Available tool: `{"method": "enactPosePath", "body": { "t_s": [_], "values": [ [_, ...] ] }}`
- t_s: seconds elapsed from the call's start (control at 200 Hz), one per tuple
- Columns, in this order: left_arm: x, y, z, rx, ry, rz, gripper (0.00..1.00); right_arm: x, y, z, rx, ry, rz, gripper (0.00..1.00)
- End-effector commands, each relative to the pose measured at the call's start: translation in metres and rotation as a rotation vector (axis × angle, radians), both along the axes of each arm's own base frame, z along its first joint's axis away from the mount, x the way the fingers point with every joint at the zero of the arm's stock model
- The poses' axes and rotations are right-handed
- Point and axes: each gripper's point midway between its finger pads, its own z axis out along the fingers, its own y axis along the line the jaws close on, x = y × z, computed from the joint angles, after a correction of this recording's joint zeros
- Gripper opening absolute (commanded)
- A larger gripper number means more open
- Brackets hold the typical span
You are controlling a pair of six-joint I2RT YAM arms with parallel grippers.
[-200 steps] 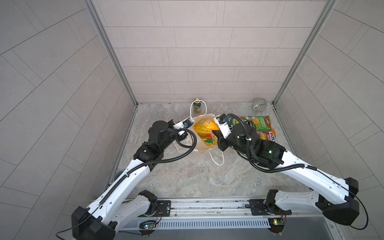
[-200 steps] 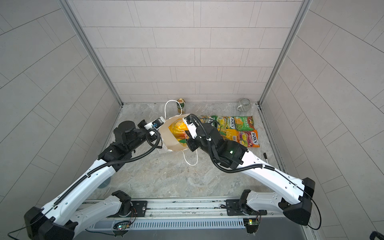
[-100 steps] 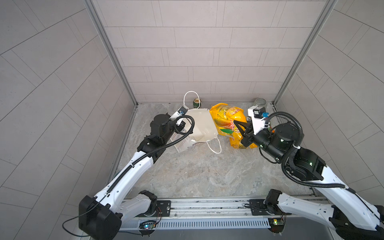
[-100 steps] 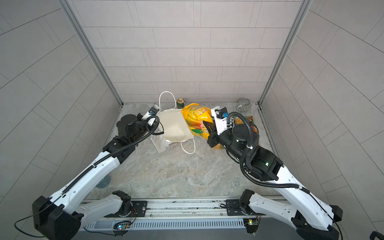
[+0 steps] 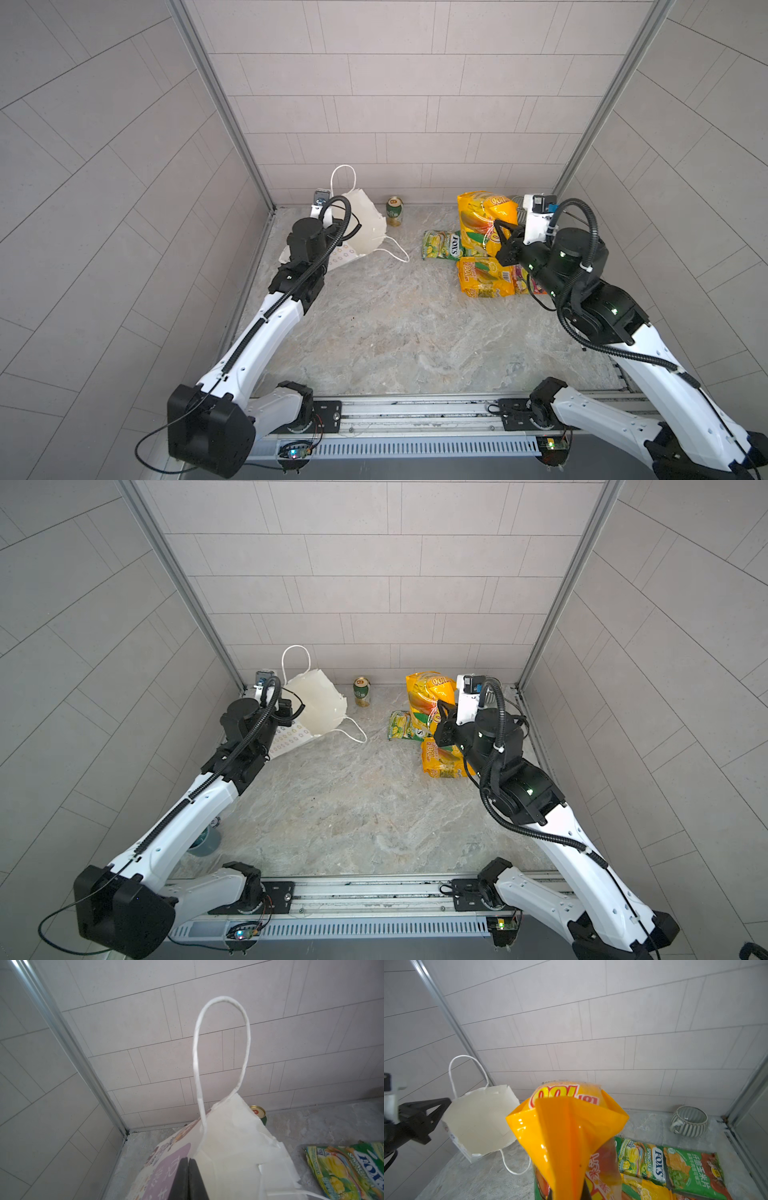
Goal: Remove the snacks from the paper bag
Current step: 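Carry the yellow packet toward the other packets while the left gripper sets the bag down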
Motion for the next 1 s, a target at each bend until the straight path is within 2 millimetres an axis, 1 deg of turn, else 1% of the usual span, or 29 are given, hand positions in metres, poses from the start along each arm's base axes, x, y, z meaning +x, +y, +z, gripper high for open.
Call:
{"method": "enactPosePath", "body": {
  "t_s": [0.0,0.075,0.23,0.285,0.38,0.435,0.51,0.625,0.655,0.736,0.791,0.856,0.936,0.996],
  "values": [
    [0.000,0.017,0.024,-0.222,-0.062,0.072,0.00,0.023,0.004,-0.001,0.159,0.035,0.002,0.00],
    [0.003,0.019,0.025,-0.326,-0.065,0.059,0.00,0.035,0.015,-0.022,0.170,0.098,0.033,0.00],
    [0.010,0.012,0.027,-0.494,-0.058,0.021,0.00,0.048,0.056,-0.056,0.281,0.217,0.185,0.00],
    [0.013,0.010,0.024,-0.557,-0.046,0.022,0.00,0.051,0.064,-0.068,0.326,0.263,0.207,0.00],
    [0.020,-0.002,0.020,-0.670,-0.037,-0.030,0.00,0.054,0.078,-0.089,0.406,0.325,0.241,0.00],
    [0.023,-0.007,0.017,-0.739,-0.035,-0.056,0.00,0.055,0.084,-0.097,0.437,0.350,0.263,0.00],
    [0.026,-0.007,0.006,-0.834,-0.023,-0.033,0.00,0.058,0.087,-0.110,0.444,0.391,0.255,0.00],
    [0.029,-0.006,-0.008,-0.970,-0.034,-0.022,0.00,0.061,0.089,-0.119,0.452,0.416,0.251,0.00],
    [0.030,-0.007,-0.009,-0.995,-0.034,-0.024,0.00,0.061,0.090,-0.122,0.455,0.426,0.250,0.00],
    [0.031,-0.010,-0.007,-1.039,-0.048,-0.048,0.00,0.063,0.090,-0.126,0.455,0.437,0.247,0.00],
    [0.032,-0.007,-0.013,-1.085,-0.053,-0.035,0.00,0.065,0.091,-0.132,0.455,0.452,0.243,0.00],
    [0.035,-0.005,-0.022,-1.103,-0.050,-0.023,0.00,0.068,0.094,-0.139,0.455,0.473,0.244,0.00],
    [0.038,0.001,-0.043,-1.132,-0.024,0.015,0.00,0.071,0.099,-0.151,0.463,0.506,0.248,0.00],
    [0.040,0.002,-0.052,-1.150,-0.025,0.008,0.00,0.073,0.101,-0.158,0.472,0.522,0.251,0.00]
  ]
}}
